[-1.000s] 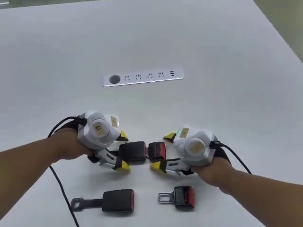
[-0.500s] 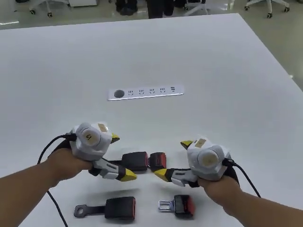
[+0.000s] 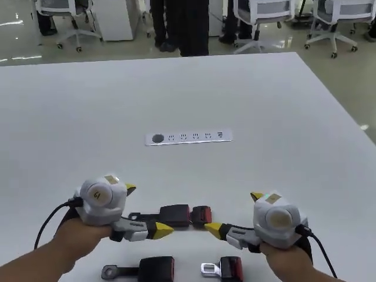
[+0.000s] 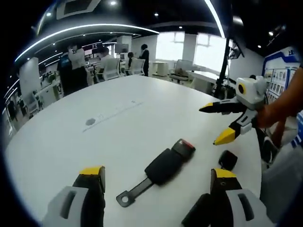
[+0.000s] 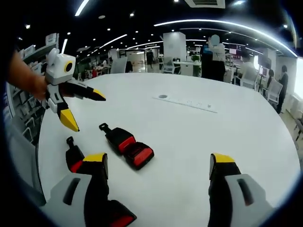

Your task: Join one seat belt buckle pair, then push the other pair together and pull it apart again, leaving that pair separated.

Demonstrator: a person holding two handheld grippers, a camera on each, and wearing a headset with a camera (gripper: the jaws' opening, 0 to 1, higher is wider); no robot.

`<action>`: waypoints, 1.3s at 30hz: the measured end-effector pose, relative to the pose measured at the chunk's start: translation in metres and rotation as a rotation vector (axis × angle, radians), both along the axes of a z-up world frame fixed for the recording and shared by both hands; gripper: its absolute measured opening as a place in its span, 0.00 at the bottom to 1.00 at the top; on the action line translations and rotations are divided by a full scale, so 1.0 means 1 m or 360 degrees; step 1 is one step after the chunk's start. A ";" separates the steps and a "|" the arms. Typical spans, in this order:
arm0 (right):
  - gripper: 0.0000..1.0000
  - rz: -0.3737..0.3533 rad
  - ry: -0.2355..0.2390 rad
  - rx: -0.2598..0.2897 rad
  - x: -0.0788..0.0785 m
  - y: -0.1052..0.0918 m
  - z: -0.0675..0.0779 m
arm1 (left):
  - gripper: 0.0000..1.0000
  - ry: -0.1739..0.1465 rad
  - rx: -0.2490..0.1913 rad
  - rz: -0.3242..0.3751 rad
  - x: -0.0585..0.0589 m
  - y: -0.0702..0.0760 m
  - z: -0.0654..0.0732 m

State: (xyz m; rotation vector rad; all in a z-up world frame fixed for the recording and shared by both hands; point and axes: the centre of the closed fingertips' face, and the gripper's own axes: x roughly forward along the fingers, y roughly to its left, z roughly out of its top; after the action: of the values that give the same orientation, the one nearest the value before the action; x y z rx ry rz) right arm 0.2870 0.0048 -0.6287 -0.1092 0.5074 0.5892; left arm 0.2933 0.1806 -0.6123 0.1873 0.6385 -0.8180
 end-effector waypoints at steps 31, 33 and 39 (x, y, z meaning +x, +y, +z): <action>0.95 -0.0050 -0.0186 0.0056 -0.094 -0.015 0.046 | 1.00 -0.0131 -0.0238 0.0338 -0.118 0.061 0.036; 0.96 -0.0052 -0.0209 0.0049 -0.102 -0.017 0.051 | 1.00 -0.0137 -0.0234 0.0346 -0.126 0.067 0.034; 0.97 -0.0091 -0.0225 0.0080 -0.115 -0.024 0.057 | 1.00 -0.0158 -0.0275 0.0396 -0.138 0.073 0.044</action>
State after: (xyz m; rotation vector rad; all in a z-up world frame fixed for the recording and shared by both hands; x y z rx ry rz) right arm 0.1723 -0.0193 -0.5715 -0.0874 0.3570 0.5336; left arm 0.1550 0.2541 -0.5678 -0.0092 0.4836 -0.6158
